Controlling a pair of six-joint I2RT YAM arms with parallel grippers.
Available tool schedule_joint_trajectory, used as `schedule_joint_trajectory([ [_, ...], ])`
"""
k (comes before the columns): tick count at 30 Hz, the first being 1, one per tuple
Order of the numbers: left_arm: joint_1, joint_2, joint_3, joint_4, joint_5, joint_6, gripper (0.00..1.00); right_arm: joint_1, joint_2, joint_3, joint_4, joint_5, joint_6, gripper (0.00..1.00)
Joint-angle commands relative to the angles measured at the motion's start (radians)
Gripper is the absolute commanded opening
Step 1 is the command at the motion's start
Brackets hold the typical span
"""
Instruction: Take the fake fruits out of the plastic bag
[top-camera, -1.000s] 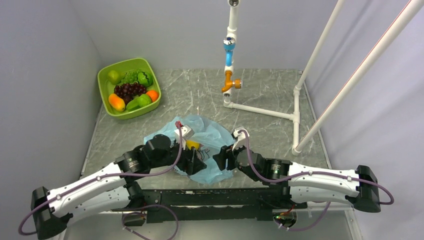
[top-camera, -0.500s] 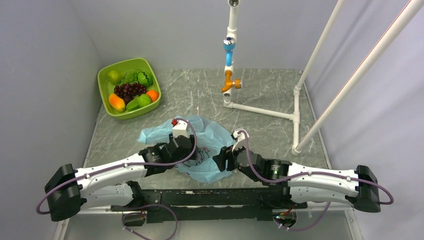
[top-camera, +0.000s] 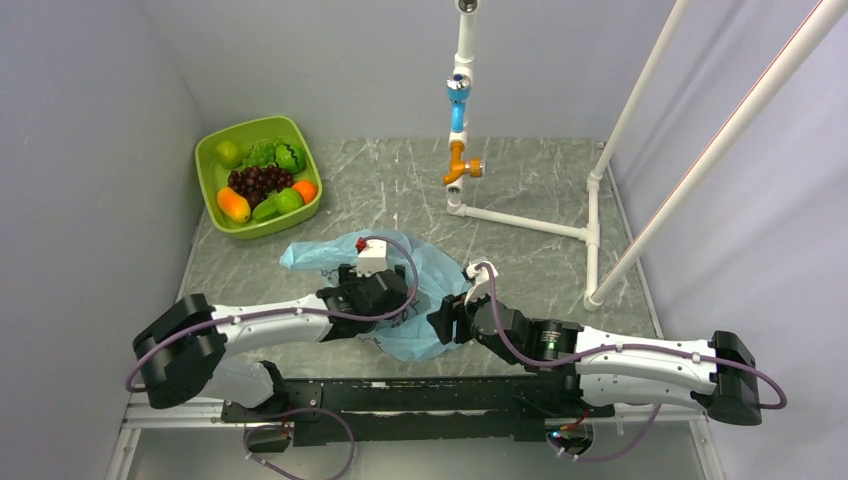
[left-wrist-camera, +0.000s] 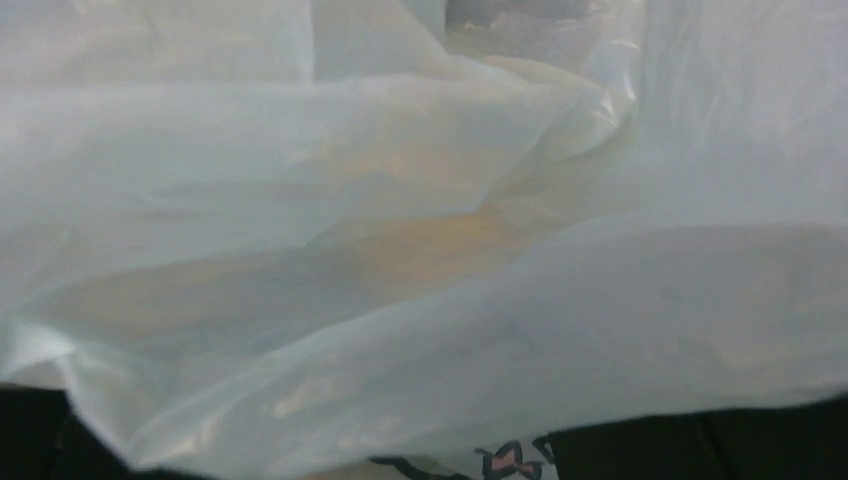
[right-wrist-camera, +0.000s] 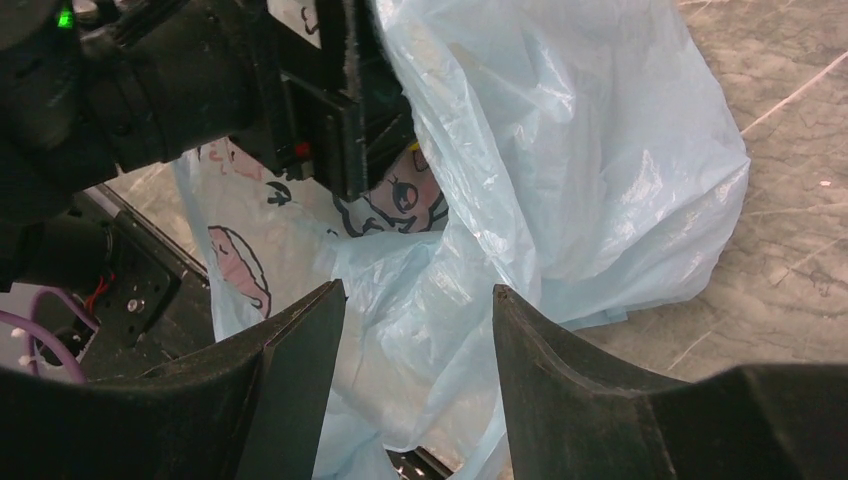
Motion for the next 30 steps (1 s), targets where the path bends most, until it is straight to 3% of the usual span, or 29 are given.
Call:
schedule_joint_trajectory([
  [1, 0.021, 0.057, 0.069, 0.022, -0.081, -0.031, 0.98, -0.002, -0.017, 0.015, 0.045, 0.012, -0.019, 0.59],
  [6, 0.058, 0.094, 0.049, 0.15, -0.036, 0.027, 0.99, -0.002, -0.028, 0.01, 0.041, 0.014, -0.015, 0.59],
  [12, 0.098, 0.195, 0.09, 0.211, -0.02, 0.084, 0.9, -0.002, -0.019, 0.012, 0.044, 0.005, -0.009, 0.59],
  [17, 0.099, 0.21, 0.097, 0.225, -0.026, 0.12, 0.57, -0.002, -0.026, 0.006, 0.048, 0.007, -0.002, 0.59],
  [22, 0.098, 0.087, 0.067, 0.197, 0.061, 0.133, 0.48, -0.002, -0.017, 0.01, 0.039, 0.006, 0.008, 0.59],
  [30, 0.098, -0.236, -0.045, 0.11, 0.422, 0.111, 0.45, -0.003, 0.011, 0.019, 0.04, 0.014, 0.002, 0.59],
])
